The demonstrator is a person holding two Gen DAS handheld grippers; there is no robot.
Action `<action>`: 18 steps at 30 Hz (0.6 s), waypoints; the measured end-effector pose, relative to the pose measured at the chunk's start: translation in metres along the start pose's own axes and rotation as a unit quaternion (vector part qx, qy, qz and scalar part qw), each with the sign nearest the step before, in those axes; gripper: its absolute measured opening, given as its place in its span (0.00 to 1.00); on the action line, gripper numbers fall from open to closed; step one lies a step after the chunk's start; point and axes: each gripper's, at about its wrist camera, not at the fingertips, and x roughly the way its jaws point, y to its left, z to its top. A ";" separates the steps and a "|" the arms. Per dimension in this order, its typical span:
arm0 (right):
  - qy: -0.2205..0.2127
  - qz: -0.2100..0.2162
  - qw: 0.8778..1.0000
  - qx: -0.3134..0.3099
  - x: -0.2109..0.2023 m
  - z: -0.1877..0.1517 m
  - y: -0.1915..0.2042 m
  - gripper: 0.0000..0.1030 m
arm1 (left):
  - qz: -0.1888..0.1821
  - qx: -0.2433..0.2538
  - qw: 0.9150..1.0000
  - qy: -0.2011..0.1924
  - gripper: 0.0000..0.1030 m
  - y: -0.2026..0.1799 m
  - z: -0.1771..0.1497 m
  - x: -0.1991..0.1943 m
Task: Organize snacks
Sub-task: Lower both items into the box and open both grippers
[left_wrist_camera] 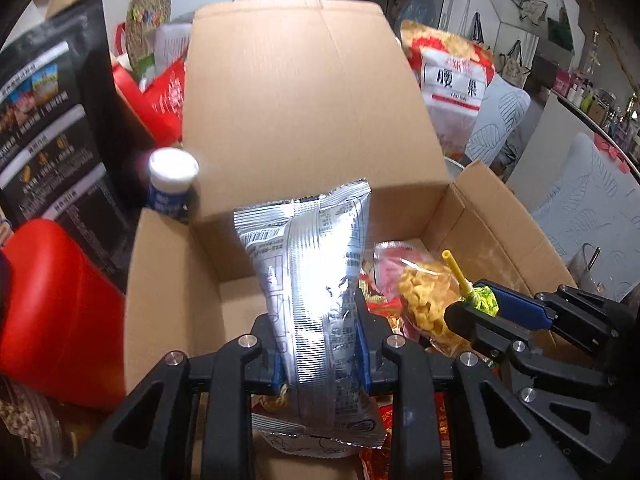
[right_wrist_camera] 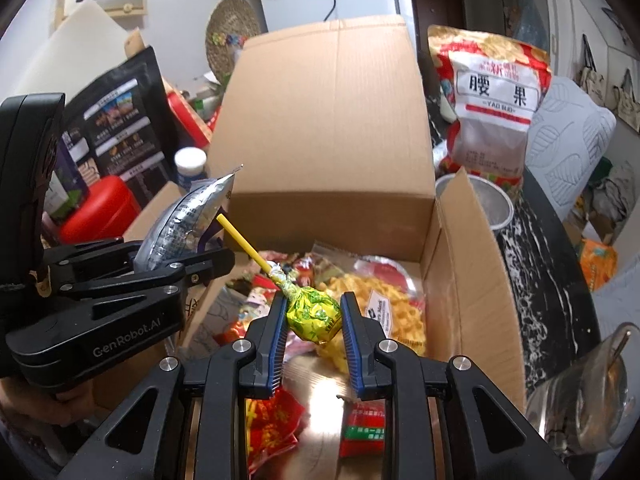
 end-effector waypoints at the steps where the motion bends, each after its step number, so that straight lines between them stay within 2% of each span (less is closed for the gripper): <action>1: 0.002 -0.003 1.000 -0.001 0.002 0.000 0.000 0.25 | 0.004 0.000 1.000 0.004 0.26 0.000 -0.001 0.002; 5: 0.011 -0.017 1.000 -0.007 0.007 -0.001 0.001 0.25 | 0.033 0.005 0.999 0.026 0.26 -0.001 -0.001 0.014; 11: 0.018 -0.017 1.000 -0.007 0.010 -0.001 0.001 0.25 | 0.031 -0.001 0.998 0.053 0.26 -0.001 -0.001 0.025; 16: 0.028 -0.032 0.999 -0.017 0.014 -0.001 0.003 0.26 | 0.052 -0.001 0.996 0.068 0.26 -0.003 0.001 0.038; 18: 0.032 -0.036 0.999 -0.012 0.014 -0.001 0.002 0.27 | 0.050 -0.001 0.996 0.069 0.26 -0.005 0.003 0.038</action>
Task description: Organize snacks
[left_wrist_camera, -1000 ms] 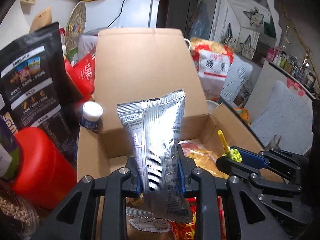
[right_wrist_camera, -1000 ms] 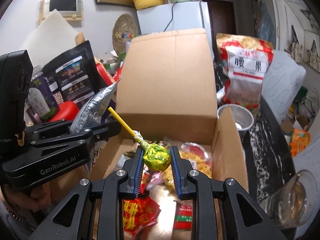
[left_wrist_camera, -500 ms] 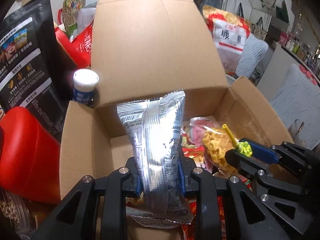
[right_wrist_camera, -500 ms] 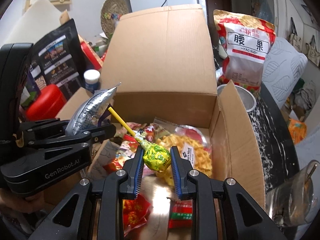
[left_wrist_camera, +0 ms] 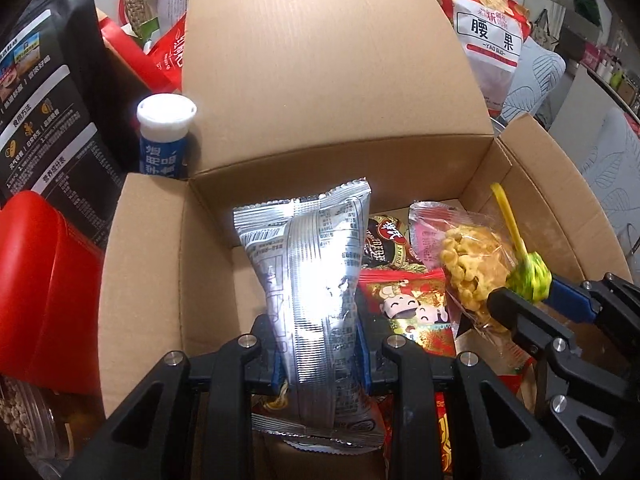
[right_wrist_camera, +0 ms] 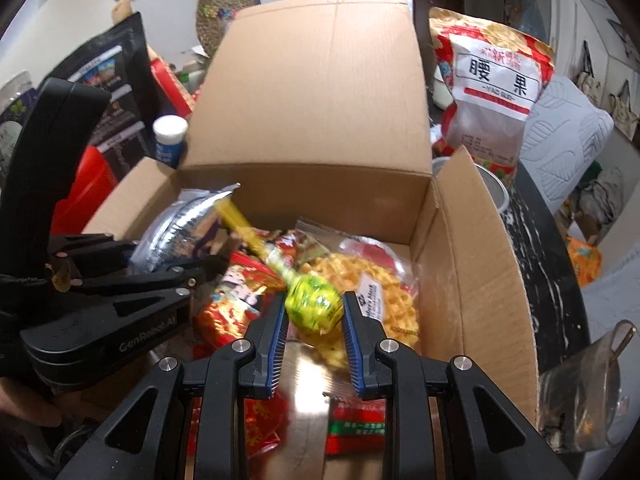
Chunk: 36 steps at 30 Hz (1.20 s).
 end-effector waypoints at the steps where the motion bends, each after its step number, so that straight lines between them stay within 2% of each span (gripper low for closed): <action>1: 0.000 0.002 1.000 0.003 -0.001 0.000 -0.001 0.27 | -0.001 0.000 1.000 0.001 0.26 0.001 -0.001 0.000; 6: -0.011 0.000 1.000 0.005 -0.012 0.000 -0.002 0.37 | 0.012 0.005 1.000 -0.004 0.27 -0.001 0.001 -0.001; 11: -0.013 0.003 1.000 0.010 -0.018 -0.005 -0.004 0.37 | 0.024 0.007 0.999 -0.032 0.33 -0.005 0.002 -0.014; 13: -0.011 0.001 1.000 0.010 -0.019 -0.006 -0.004 0.37 | 0.037 0.011 0.998 -0.045 0.38 -0.005 0.002 -0.021; 15: -0.010 0.000 1.000 0.009 -0.022 -0.007 -0.004 0.37 | 0.036 0.007 0.998 -0.053 0.52 -0.006 0.003 -0.029; 17: -0.012 0.000 1.000 0.010 -0.026 -0.007 -0.004 0.37 | 0.029 0.002 0.998 -0.061 0.58 -0.005 0.002 -0.037; 27: -0.054 -0.008 0.999 -0.004 -0.075 0.008 0.005 0.37 | 0.019 -0.007 0.995 -0.097 0.58 -0.001 0.004 -0.087; 36: -0.104 -0.010 0.994 -0.016 -0.136 0.007 0.022 0.37 | 0.015 -0.009 0.988 -0.153 0.58 0.006 -0.012 -0.160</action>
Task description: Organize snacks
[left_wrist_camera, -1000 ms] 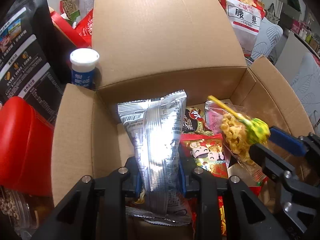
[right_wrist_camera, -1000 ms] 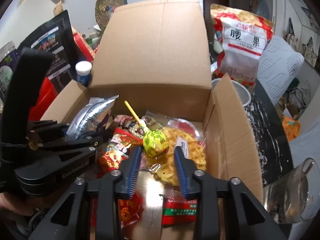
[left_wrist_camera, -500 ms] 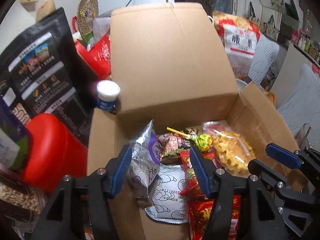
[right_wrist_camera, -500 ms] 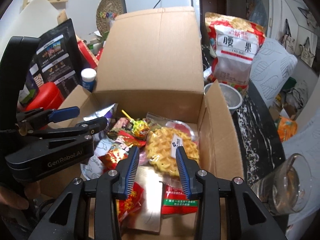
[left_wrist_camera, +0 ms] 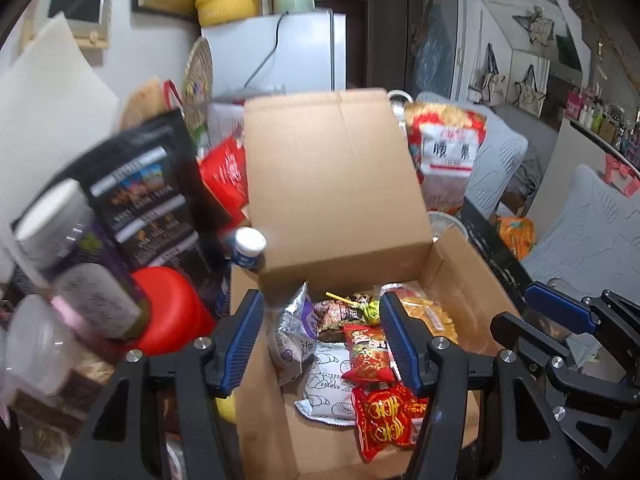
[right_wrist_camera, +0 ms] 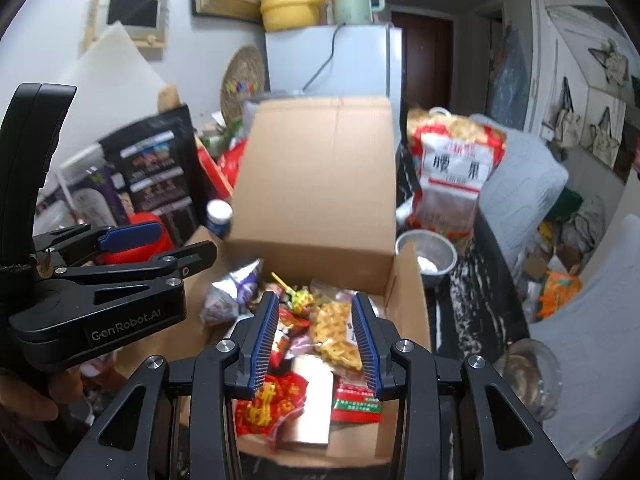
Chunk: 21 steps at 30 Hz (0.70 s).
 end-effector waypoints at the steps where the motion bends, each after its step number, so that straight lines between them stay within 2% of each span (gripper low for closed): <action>1: -0.005 -0.001 1.000 -0.001 -0.006 0.001 0.002 0.37 | 0.000 0.000 1.000 -0.005 0.58 0.000 0.000 -0.007; 8: -0.039 -0.004 0.999 -0.009 -0.052 -0.002 0.014 0.37 | -0.005 0.000 0.999 -0.039 0.58 -0.001 -0.006 -0.058; 11: -0.056 -0.005 0.998 -0.009 -0.074 -0.007 0.018 0.47 | -0.010 0.002 0.999 -0.051 0.58 0.000 -0.012 -0.078; 13: -0.063 -0.006 0.998 -0.009 -0.085 -0.010 0.020 0.48 | -0.010 0.005 0.998 -0.060 0.67 0.000 -0.016 -0.091; 14: -0.067 -0.009 0.998 -0.009 -0.093 -0.013 0.022 0.49 | -0.008 0.005 0.998 -0.064 0.76 0.000 -0.019 -0.096; 15: -0.070 -0.011 0.997 -0.009 -0.098 -0.015 0.022 0.53 | -0.006 0.006 0.997 -0.074 0.79 0.001 -0.022 -0.105; 21: -0.087 -0.019 0.996 -0.008 -0.129 -0.031 0.030 0.67 | -0.019 0.013 0.996 -0.086 0.79 0.002 -0.040 -0.138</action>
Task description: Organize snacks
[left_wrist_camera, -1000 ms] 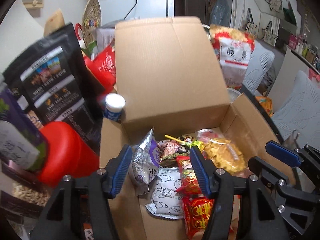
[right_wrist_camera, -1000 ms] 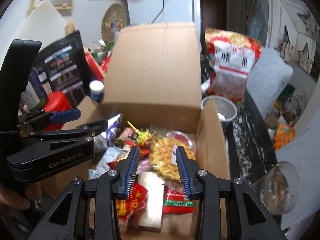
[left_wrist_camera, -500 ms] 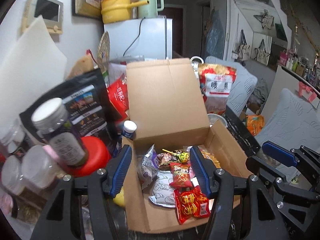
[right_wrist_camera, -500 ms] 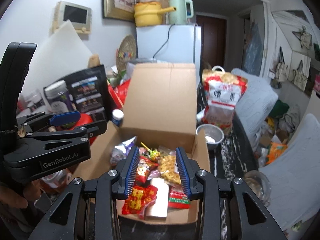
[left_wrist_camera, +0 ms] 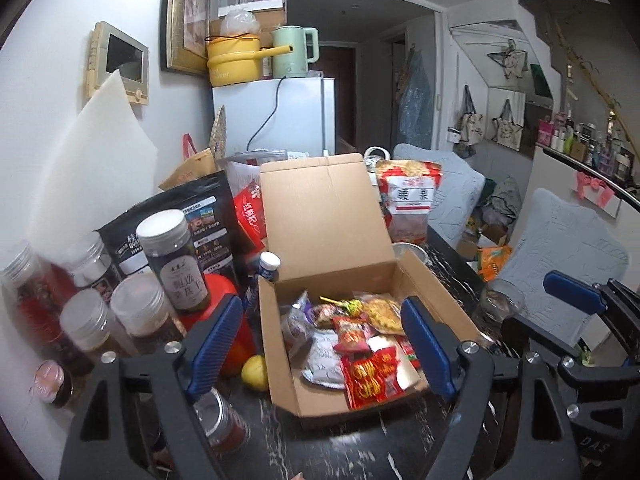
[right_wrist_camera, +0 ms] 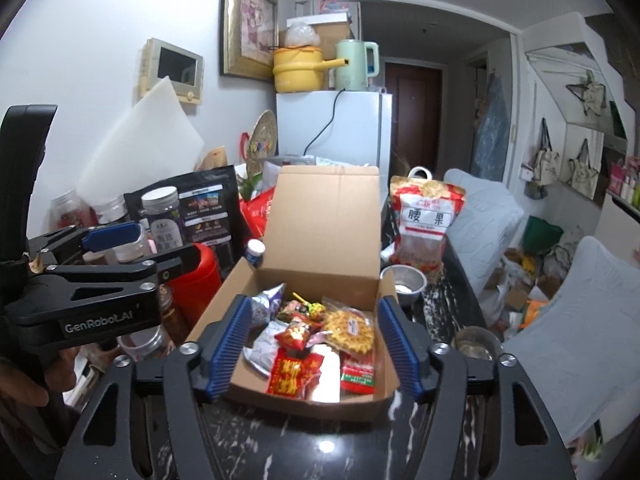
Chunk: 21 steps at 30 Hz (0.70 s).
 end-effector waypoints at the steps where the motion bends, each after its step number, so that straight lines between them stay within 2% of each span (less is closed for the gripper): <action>1: -0.003 -0.001 1.000 0.000 -0.006 -0.002 0.002 0.69 | -0.003 0.001 1.000 -0.001 0.79 -0.001 -0.003 -0.005; 4: -0.007 -0.005 1.000 0.000 -0.020 -0.010 0.006 0.79 | -0.008 0.005 1.000 -0.006 0.79 -0.003 -0.012 -0.020; 12: -0.002 -0.019 1.000 0.012 -0.046 -0.038 0.015 0.82 | -0.013 0.006 1.000 0.003 0.79 -0.007 -0.040 -0.045; 21: 0.032 -0.033 0.998 0.033 -0.048 -0.072 0.017 0.82 | -0.019 0.015 0.999 0.027 0.79 -0.012 -0.072 -0.050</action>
